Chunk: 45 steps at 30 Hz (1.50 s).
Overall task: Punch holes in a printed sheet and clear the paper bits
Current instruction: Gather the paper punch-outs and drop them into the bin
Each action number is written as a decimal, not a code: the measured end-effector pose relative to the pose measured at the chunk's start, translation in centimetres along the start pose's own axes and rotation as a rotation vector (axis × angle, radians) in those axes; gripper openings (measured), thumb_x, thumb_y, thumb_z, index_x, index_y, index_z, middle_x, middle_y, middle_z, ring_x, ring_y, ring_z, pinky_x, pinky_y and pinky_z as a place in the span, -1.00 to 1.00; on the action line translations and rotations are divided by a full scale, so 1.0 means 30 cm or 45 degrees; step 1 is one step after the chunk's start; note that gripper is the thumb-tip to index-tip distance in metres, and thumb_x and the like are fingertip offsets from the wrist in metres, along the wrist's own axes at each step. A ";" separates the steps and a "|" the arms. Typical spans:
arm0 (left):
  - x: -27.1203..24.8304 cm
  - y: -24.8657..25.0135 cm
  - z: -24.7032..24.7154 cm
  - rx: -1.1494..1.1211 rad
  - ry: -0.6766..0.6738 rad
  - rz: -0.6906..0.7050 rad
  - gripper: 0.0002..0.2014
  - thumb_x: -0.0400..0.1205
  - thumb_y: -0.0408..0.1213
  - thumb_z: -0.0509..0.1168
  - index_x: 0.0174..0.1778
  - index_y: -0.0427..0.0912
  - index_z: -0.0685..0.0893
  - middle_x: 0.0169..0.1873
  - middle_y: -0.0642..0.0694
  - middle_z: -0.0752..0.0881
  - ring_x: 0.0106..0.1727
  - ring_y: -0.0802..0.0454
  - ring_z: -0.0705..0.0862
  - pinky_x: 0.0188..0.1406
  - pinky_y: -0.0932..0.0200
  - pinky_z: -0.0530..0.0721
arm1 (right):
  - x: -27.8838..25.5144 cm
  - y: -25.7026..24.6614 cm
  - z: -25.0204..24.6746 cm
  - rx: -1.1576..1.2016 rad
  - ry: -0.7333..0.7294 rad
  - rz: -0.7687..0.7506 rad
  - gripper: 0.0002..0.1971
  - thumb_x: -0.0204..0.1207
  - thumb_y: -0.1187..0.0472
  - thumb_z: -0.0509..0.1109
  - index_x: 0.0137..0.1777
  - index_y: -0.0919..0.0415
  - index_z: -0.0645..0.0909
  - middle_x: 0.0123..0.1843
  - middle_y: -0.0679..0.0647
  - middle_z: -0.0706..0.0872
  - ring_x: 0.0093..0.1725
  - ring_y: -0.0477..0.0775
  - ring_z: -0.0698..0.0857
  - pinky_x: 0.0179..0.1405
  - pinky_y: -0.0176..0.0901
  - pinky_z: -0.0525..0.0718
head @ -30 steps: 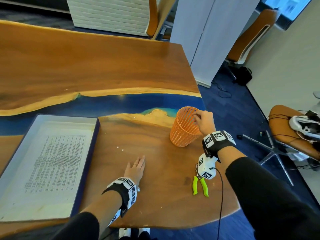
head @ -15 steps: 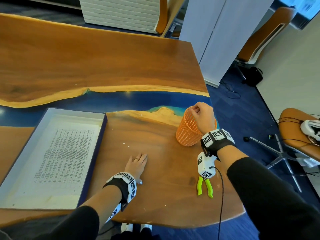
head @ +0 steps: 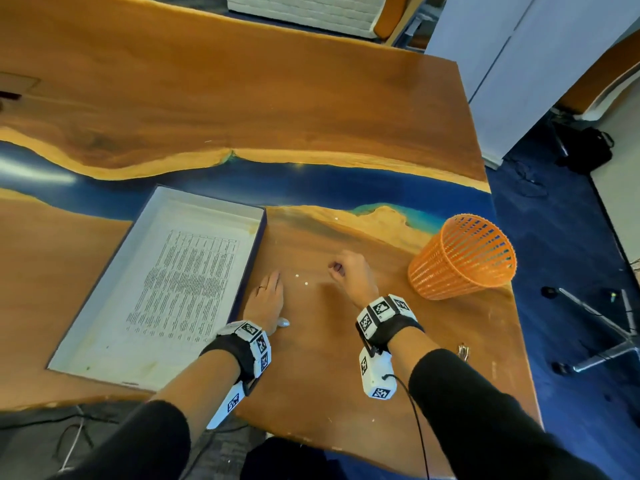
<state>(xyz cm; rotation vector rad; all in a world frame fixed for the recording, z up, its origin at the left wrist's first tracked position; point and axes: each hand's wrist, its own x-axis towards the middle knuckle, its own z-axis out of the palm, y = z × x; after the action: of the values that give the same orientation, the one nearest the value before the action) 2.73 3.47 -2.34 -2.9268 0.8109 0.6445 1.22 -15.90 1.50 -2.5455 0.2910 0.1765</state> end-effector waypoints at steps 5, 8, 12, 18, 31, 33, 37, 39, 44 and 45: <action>0.004 0.014 0.033 -0.037 0.028 -0.047 0.02 0.50 -0.05 0.43 0.64 -0.35 -0.10 0.67 -0.17 -0.06 0.69 -0.09 0.01 0.55 0.08 0.28 | 0.019 -0.004 0.109 0.065 -0.126 0.075 -0.83 0.52 0.30 0.39 0.05 0.35 0.71 -0.03 0.28 0.76 -0.05 0.23 0.73 0.00 0.05 0.68; 0.010 0.013 0.037 -0.042 0.001 -0.072 0.04 0.48 -0.04 0.44 0.64 -0.35 -0.12 0.67 -0.18 -0.05 0.69 -0.10 0.00 0.56 0.07 0.25 | 0.028 -0.006 0.146 0.137 -0.141 0.127 -0.83 0.46 0.33 0.45 0.03 0.36 0.71 -0.05 0.29 0.76 -0.06 0.23 0.72 0.02 0.07 0.68; 0.020 0.012 0.026 -0.026 -0.032 -0.085 0.09 0.44 0.00 0.47 0.64 -0.33 -0.13 0.67 -0.17 -0.05 0.69 -0.11 0.00 0.57 0.04 0.24 | 0.046 -0.013 0.163 0.184 -0.143 0.140 -0.83 0.40 0.31 0.51 -0.03 0.35 0.74 -0.08 0.28 0.76 -0.20 0.10 0.62 -0.03 -0.01 0.64; 0.035 0.006 0.016 0.002 -0.060 -0.071 0.09 0.42 0.04 0.47 0.63 -0.33 -0.09 0.67 -0.18 -0.07 0.69 -0.12 -0.04 0.61 0.01 0.18 | 0.043 -0.011 0.178 0.104 -0.162 0.135 -0.82 0.44 0.23 0.48 -0.02 0.33 0.74 -0.02 0.23 0.74 -0.04 0.23 0.70 -0.08 -0.10 0.55; 0.038 0.001 0.020 -0.030 -0.054 -0.046 0.01 0.40 0.02 0.50 0.59 -0.30 0.04 0.66 -0.14 -0.05 0.69 -0.10 -0.06 0.62 0.01 0.20 | 0.048 -0.038 0.187 -0.128 -0.244 -0.002 -0.83 0.60 0.29 0.26 -0.03 0.41 0.60 0.12 0.26 0.58 0.03 0.35 0.64 0.02 0.20 0.61; 0.038 0.000 0.019 -0.033 -0.049 -0.051 0.02 0.39 0.02 0.50 0.59 -0.30 0.04 0.66 -0.14 -0.03 0.69 -0.10 -0.05 0.62 0.01 0.21 | 0.051 -0.035 0.190 -0.132 -0.281 0.016 -0.82 0.63 0.28 0.23 0.01 0.42 0.57 0.17 0.28 0.55 0.05 0.37 0.63 0.06 0.22 0.60; 0.039 -0.004 0.024 -0.046 -0.041 -0.042 0.02 0.39 0.02 0.51 0.59 -0.30 0.04 0.65 -0.14 -0.02 0.69 -0.10 -0.04 0.62 0.00 0.21 | 0.047 -0.027 0.192 -0.074 -0.297 -0.004 -0.82 0.65 0.28 0.19 0.04 0.41 0.53 0.18 0.31 0.52 0.04 0.37 0.62 0.05 0.18 0.57; 0.042 -0.004 0.023 -0.050 -0.039 -0.035 0.03 0.39 0.02 0.51 0.59 -0.31 0.04 0.65 -0.14 0.00 0.69 -0.11 -0.04 0.61 0.01 0.23 | 0.042 -0.021 0.186 -0.007 -0.252 -0.022 -0.84 0.63 0.30 0.19 0.02 0.42 0.51 0.13 0.33 0.55 0.01 0.36 0.60 0.03 0.16 0.55; 0.072 -0.019 -0.009 -0.070 -0.034 0.003 0.00 0.37 0.13 0.48 0.56 -0.29 0.13 0.56 -0.16 0.15 0.61 -0.16 0.15 0.51 -0.02 0.33 | 0.013 0.013 0.144 0.129 -0.104 0.024 -0.90 0.58 0.37 0.19 -0.17 0.26 0.39 -0.13 0.22 0.50 -0.20 0.19 0.50 -0.19 0.01 0.43; 0.084 -0.026 -0.015 -0.105 -0.008 0.006 -0.10 0.43 0.15 0.42 0.54 -0.26 0.18 0.53 -0.15 0.20 0.57 -0.18 0.21 0.47 -0.04 0.37 | 0.006 0.026 0.138 0.143 -0.081 0.048 -0.86 0.57 0.38 0.19 -0.20 0.23 0.34 -0.16 0.18 0.47 -0.22 0.14 0.47 -0.21 -0.04 0.38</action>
<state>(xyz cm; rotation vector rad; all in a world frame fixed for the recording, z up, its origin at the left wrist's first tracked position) 5.23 2.86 -2.99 -2.9954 0.8098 0.7035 0.93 -14.28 -2.37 -2.4194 0.3153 0.2481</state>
